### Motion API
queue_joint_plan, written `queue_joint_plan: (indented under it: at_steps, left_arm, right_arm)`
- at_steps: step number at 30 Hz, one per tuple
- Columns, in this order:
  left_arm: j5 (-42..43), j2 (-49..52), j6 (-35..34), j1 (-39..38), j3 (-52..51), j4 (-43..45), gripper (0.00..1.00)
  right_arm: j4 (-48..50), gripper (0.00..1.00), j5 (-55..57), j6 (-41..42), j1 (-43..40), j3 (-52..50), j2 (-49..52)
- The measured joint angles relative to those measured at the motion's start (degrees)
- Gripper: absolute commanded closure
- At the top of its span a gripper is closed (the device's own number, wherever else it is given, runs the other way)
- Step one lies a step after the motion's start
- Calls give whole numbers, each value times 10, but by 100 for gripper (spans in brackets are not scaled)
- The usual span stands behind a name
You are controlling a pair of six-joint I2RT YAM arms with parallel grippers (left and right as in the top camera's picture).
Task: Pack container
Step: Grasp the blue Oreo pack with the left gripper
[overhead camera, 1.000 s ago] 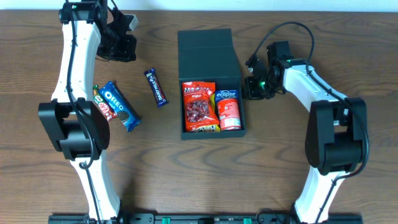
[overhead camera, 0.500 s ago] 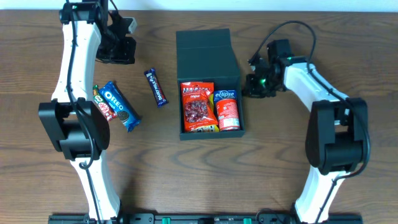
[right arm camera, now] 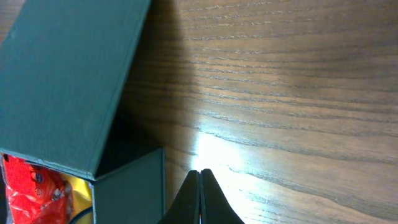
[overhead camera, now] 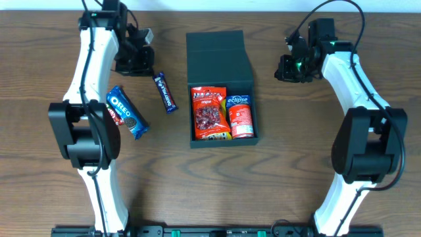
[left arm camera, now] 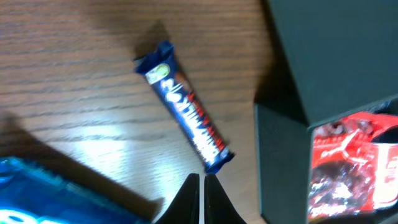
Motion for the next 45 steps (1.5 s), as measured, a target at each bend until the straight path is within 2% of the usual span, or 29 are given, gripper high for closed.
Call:
queue_joint_plan:
  at_steps: [5,9,17,20,23,28,31,36,40,41,42,43,44,45]
  left_arm:
    - [-67,0,-115,-23,0,6,94]
    - [-93,0,-156,-27,0,-5,94]
    - [-134,-7,-112,-27,-1,-81,94]
    - [-160,-30,-86,-27,-2,-111,94]
    - [-167,-85,-64,-23,-18,-105,94]
    - [-166,-249,-38,15,-177,-16,94]
    - [-157,-315,-33,43,-287,55,94]
    - [-146,-329,-56,57,-398,129,94]
    - [-148,-315,-144,56,-415,139,93]
    - [-150,-312,-165,56,-419,145,69]
    - [-151,-308,-181,56,-422,151,33]
    - [-151,-307,-198,56,-427,162,25]
    - [-151,-305,-209,56,-430,170,22]
    - [-151,-303,-219,56,-431,177,12]
  right_arm:
    - [-6,99,0,-11,0,0,0]
    - [-16,99,3,-23,0,0,0]
    - [-26,99,7,-31,-3,0,0]
    - [-28,99,7,-33,-3,0,0]
    - [-32,99,8,-33,-3,0,0]
    - [-32,99,9,-33,-3,0,0]
    - [-32,98,9,-34,-3,0,0]
    - [-39,99,9,-33,-3,0,0]
    - [-45,98,9,-33,-3,0,0]
    - [-46,98,9,-33,-3,0,0]
    - [-47,98,9,-33,-3,0,0]
    - [-47,99,9,-33,-3,0,0]
    - [-47,98,9,-33,-3,0,0]
    - [-48,98,9,-33,-3,0,0]
